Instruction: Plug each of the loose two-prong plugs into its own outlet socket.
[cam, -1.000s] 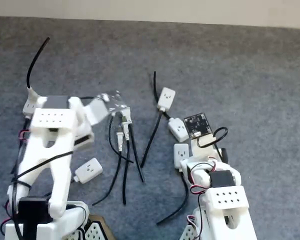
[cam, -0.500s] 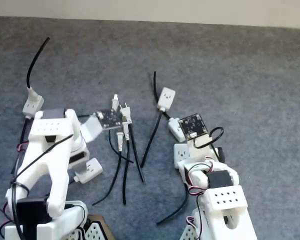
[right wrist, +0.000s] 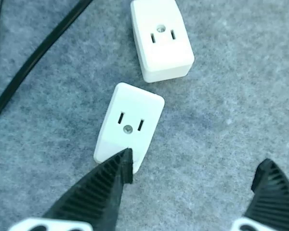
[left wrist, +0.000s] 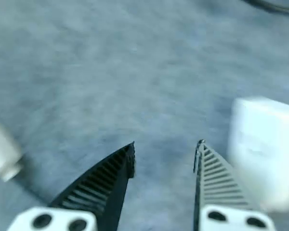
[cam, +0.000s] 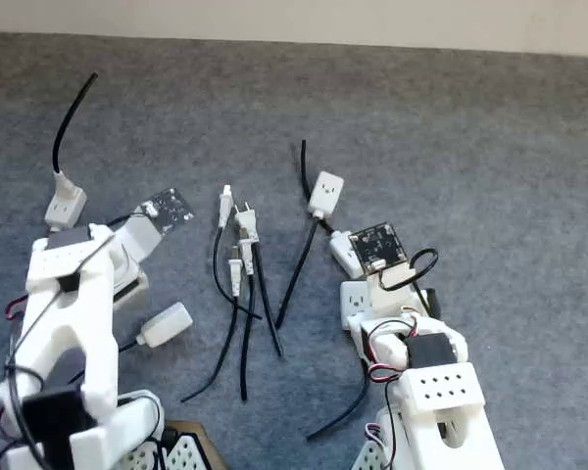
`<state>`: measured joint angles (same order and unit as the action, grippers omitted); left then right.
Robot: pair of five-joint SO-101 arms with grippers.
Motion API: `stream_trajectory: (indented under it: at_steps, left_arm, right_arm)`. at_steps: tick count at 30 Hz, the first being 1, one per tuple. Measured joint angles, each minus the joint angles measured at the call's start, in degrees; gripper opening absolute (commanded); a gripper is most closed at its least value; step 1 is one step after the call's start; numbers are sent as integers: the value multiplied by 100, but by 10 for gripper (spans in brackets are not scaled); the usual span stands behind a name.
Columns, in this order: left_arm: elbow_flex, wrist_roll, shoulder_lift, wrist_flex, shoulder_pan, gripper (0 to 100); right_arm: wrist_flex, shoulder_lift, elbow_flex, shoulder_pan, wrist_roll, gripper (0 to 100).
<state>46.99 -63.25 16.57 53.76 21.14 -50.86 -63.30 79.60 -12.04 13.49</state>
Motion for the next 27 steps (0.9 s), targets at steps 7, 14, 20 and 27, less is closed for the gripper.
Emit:
stream_trajectory:
  at_steps: [7,14,20,27]
  left_arm:
    - [-835,-18,0,624,149,204]
    - [-2040,0,0,3560,-176,204]
    - [-1688,0,615,4237,-791,204]
    - [88,527,1776,2892,-1336,204]
  right_arm:
    - [0,0,0,0,0,375]
    - [0,0,0,0,0,375]
    - [0,0,0,0,0,375]
    - [0,0,0,0,0,375]
